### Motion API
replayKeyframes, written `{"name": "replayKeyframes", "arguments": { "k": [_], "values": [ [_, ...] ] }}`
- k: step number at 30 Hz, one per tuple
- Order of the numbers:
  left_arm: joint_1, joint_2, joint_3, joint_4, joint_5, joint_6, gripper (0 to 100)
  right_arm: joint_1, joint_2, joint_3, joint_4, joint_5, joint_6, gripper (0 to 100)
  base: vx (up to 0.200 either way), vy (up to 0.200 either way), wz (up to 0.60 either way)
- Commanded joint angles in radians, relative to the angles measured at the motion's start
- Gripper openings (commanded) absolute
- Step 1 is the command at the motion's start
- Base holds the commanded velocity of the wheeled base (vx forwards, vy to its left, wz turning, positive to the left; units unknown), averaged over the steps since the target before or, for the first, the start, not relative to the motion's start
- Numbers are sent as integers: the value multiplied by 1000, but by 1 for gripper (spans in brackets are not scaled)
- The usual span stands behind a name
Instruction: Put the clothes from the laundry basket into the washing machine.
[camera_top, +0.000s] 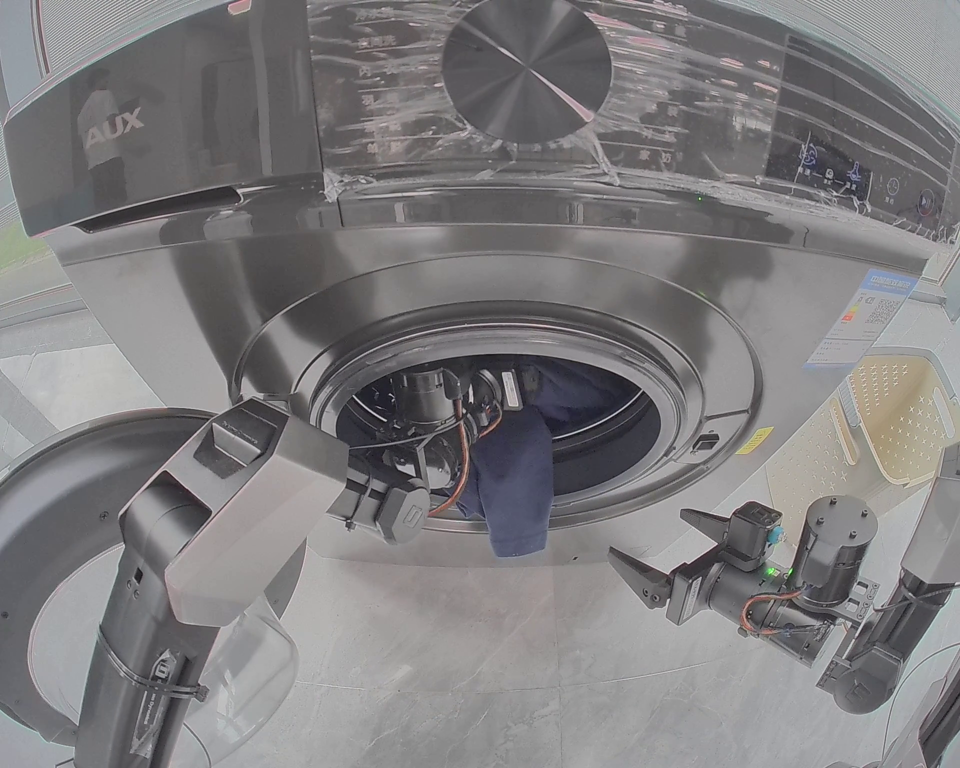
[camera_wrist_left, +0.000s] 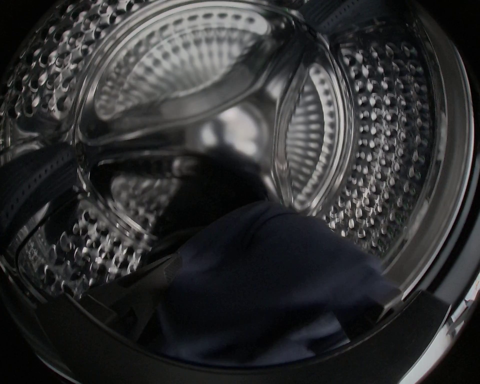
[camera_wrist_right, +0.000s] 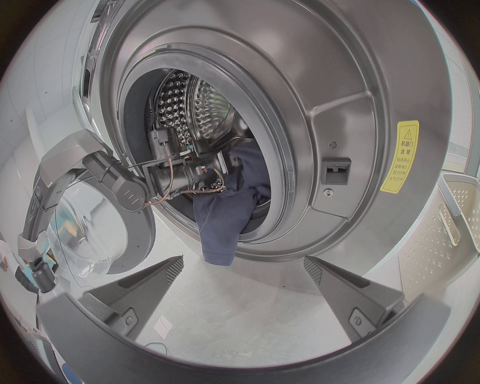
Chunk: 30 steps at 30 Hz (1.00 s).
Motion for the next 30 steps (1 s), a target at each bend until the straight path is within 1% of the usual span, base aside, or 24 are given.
{"name": "replayKeyframes", "arguments": {
  "k": [1,2,3,8,10,11,15,19,20,22,23,26,27,29,30],
  "values": [
    [-9,-106,162,56,-22,-7,100,4,3,-1,-1,1,1,100,0,0,0],
    [-14,-115,201,68,-50,-9,100,6,1,-1,-1,1,4,100,0,0,0],
    [-18,-115,211,72,-56,-9,100,6,1,-1,-1,1,4,100,0,0,0],
    [-20,-103,224,109,-58,-6,100,6,1,-1,-1,1,6,100,0,0,0],
    [-18,-96,227,131,-58,1,100,7,1,-1,-2,1,6,100,0,0,0],
    [-17,-93,226,141,-56,2,0,7,1,-1,-1,1,6,100,0,0,0],
    [-14,-92,215,181,-58,2,0,7,1,-2,-1,1,6,100,0,0,0],
    [-15,-77,177,192,-58,-1,0,9,1,-2,-2,1,6,100,0,0,0],
    [-17,-66,134,194,-49,-6,0,9,1,-2,-2,1,6,100,0,0,0],
    [-15,-54,99,195,-44,-10,0,9,1,-2,-1,1,6,100,0,0,0],
    [-14,-43,60,192,-42,-19,0,9,0,-2,-2,1,6,100,0,0,0],
    [-9,-15,-36,175,-29,-65,0,7,0,-4,-2,1,6,100,0,0,0],
    [-7,3,-98,164,-9,-87,0,7,0,-4,-2,1,6,100,0,0,0],
    [-6,16,-131,155,1,-95,0,7,0,-6,-2,1,6,100,0,0,0],
    [-3,40,-193,138,11,-96,0,7,0,-6,-2,1,6,100,0,0,0]
  ]
}}
